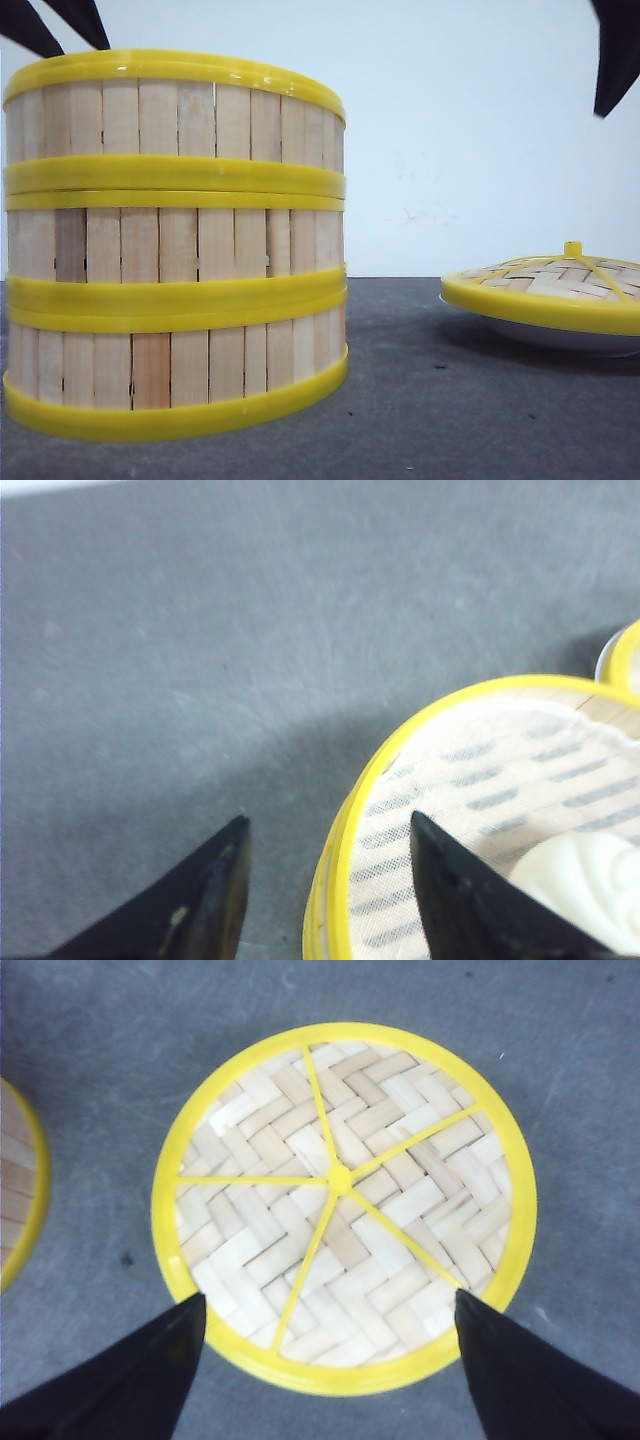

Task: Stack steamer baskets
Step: 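Open the left gripper and raise it away from the stack, then lower the right gripper onto the lid's yellow knob and grasp it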

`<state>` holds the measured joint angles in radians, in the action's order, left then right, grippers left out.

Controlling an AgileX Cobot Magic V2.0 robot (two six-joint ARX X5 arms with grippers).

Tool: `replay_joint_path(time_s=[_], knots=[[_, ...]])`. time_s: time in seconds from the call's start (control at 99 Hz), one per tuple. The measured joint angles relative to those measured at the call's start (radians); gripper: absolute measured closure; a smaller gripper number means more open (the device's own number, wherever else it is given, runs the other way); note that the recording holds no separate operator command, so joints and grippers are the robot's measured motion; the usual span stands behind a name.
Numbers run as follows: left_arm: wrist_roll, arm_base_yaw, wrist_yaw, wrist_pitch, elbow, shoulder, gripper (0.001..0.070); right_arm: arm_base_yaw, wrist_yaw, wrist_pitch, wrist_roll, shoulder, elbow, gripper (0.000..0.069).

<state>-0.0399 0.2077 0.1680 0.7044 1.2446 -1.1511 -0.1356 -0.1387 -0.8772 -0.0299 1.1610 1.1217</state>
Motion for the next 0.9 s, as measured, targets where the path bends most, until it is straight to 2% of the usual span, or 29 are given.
replay_joint_path(time_s=[0.071, 0.222, 0.303, 0.515, 0.646, 0.899], knots=[[0.0, -0.011, -0.022, 0.014, 0.0, 0.039, 0.0412, 0.0, 0.0, 0.023, 0.0, 0.033, 0.0, 0.0202], [-0.001, -0.04, -0.114, 0.067, 0.0, 0.098, 0.0412, -0.005, -0.013, 0.06, 0.0, 0.106, 0.0, 0.0204], [-0.003, -0.059, -0.145, 0.091, 0.0, 0.105, 0.0412, -0.019, -0.016, 0.08, 0.0, 0.145, 0.0, 0.0214], [-0.01, -0.093, -0.145, 0.138, 0.0, 0.1, 0.0412, -0.05, -0.013, 0.121, 0.0, 0.254, 0.0, 0.0243], [-0.013, -0.102, -0.145, 0.145, 0.0, 0.1, 0.0412, -0.055, 0.032, 0.165, 0.0, 0.315, 0.0, 0.0282], [-0.013, -0.103, -0.145, 0.153, 0.0, 0.1, 0.0412, -0.054, 0.035, 0.229, 0.001, 0.366, 0.0, 0.0289]])
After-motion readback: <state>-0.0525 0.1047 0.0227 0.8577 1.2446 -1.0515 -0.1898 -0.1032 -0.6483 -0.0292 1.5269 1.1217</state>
